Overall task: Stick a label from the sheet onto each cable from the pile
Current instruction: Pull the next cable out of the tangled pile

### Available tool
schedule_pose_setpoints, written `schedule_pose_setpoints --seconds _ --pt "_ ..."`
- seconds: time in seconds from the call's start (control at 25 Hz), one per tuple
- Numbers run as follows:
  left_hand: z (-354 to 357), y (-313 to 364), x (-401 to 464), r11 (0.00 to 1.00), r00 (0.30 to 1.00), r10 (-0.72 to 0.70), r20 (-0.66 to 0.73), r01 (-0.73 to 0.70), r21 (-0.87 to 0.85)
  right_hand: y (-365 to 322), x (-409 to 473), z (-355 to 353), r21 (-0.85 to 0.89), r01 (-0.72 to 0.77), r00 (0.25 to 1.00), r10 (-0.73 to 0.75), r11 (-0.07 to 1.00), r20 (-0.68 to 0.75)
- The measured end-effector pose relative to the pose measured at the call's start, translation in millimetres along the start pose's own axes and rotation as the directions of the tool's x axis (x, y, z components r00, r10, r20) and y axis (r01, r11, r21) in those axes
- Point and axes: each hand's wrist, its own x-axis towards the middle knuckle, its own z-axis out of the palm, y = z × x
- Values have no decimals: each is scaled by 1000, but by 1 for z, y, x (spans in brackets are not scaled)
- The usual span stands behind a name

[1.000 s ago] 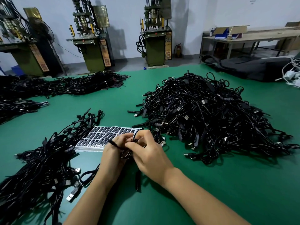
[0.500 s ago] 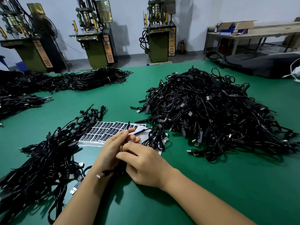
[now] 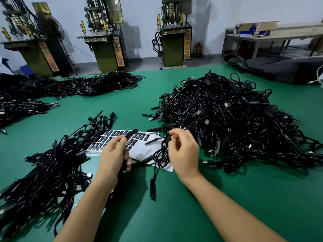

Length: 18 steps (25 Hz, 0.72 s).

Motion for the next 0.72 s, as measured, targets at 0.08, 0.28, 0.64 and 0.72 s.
schedule_pose_setpoints --seconds 0.08,0.28,0.64,0.72 --pt "-10 2 5 999 995 50 -86 -51 -11 7 7 -3 -15 -95 995 95 995 -12" --pt "-19 -16 16 1000 979 -28 -200 29 6 2 17 -4 14 -158 977 154 987 144" --pt "-21 -18 24 997 979 -74 -188 66 -47 -47 31 84 -375 66 625 254 925 738" --pt "-21 -16 24 995 978 -79 -193 67 -68 -47 24 95 -432 32 651 309 901 694"
